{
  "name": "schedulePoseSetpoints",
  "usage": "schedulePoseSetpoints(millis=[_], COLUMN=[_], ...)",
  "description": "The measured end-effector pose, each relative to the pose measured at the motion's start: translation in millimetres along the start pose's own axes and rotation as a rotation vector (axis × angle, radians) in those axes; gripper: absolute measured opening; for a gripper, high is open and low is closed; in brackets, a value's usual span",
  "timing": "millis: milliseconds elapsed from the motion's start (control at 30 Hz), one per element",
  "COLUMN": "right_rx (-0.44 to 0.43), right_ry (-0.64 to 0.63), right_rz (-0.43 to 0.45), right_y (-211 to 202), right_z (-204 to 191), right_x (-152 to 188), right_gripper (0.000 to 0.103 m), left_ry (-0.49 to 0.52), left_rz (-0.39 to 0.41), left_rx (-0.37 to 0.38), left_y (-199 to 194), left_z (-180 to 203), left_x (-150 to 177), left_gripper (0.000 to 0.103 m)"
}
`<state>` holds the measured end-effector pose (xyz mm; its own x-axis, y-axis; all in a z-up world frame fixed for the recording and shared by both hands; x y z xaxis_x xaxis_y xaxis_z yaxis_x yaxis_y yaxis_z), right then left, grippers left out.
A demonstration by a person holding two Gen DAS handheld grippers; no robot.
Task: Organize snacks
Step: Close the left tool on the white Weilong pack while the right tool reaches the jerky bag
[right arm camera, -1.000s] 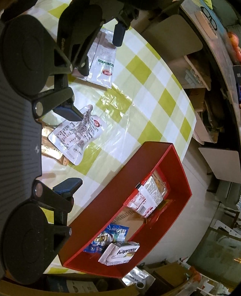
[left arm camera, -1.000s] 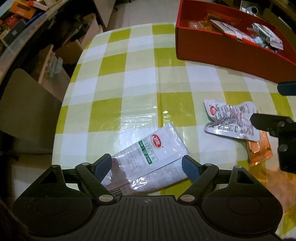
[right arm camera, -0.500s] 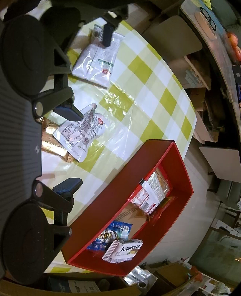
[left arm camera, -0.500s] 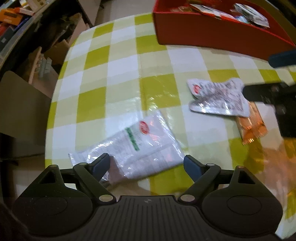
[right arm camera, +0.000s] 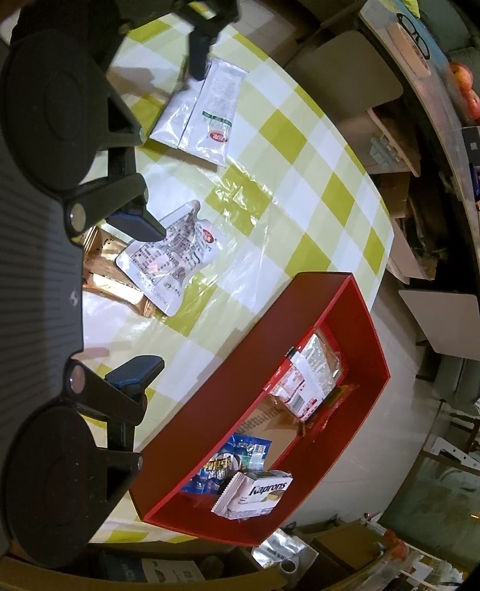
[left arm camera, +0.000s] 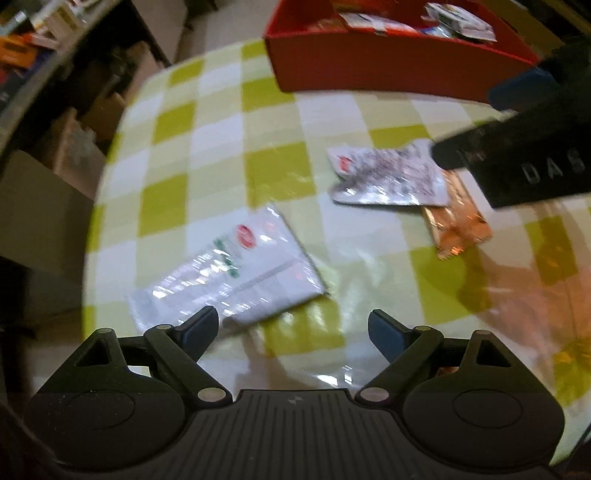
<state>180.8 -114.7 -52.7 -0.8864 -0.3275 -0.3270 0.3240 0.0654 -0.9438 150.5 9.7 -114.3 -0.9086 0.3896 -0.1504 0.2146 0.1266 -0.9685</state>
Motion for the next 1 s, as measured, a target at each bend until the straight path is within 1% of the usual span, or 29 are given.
schedulePoseSetpoints(millis=[267,467,567,633,800,933,967,1000], right_rx=[-0.002,-0.005,-0.007,-0.009,-0.021,-0.033,-0.039,-0.044], right_ry=[-0.024,-0.043,-0.052,-0.054,-0.045,-0.033,-0.028,-0.025], right_rz=[-0.013,-0.024,-0.030,-0.032,-0.032,-0.026,-0.026,-0.026], right_y=[5.7,10.2,12.1,11.9,7.1,0.6,-0.5,-1.9], right_z=[-8.8,-14.9,-17.5,-18.1,-18.6,-19.0,-19.4,-19.7], right_x=[-2.0,-2.8,-2.3,-2.2,0.5,7.2,9.4,12.4], right_gripper=[0.076,0.076,0.076,0.076,0.076,0.076,0.076,0.076], left_ry=[-0.007,-0.016,-0.025,-0.049,-0.096,-0.071,-0.062,-0.055], left_rz=[0.021,0.012,-0.010,-0.020,-0.029,-0.039,-0.044,-0.056], left_rx=[-0.073,-0.068,-0.049,-0.022,0.053,0.058,0.067,0.093], left_y=[8.5,14.4,22.1,27.1,31.3,33.3,33.4,33.4], left_z=[-17.4,-24.9,-28.6,-34.0,-45.7,-49.1,-48.8,-48.1], left_x=[-9.6,-10.5,-11.4,-15.0,-26.3,-27.2,-26.1,-24.5], left_gripper=[0.092,0.092,0.092,0.096,0.097,0.092,0.092,0.092])
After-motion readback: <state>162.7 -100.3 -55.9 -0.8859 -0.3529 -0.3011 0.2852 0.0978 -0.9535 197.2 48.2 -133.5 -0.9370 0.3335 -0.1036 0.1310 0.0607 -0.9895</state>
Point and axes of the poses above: each gripper's, at about its wrist camera, not at the fingertips, and y roughly the way its jaws point, z to its right, x to its underside, the point moved 6 cm from there along y, roughly the way its jaws point, and after that the axes turned 10 degrees about -z, right-handed, at the moved point
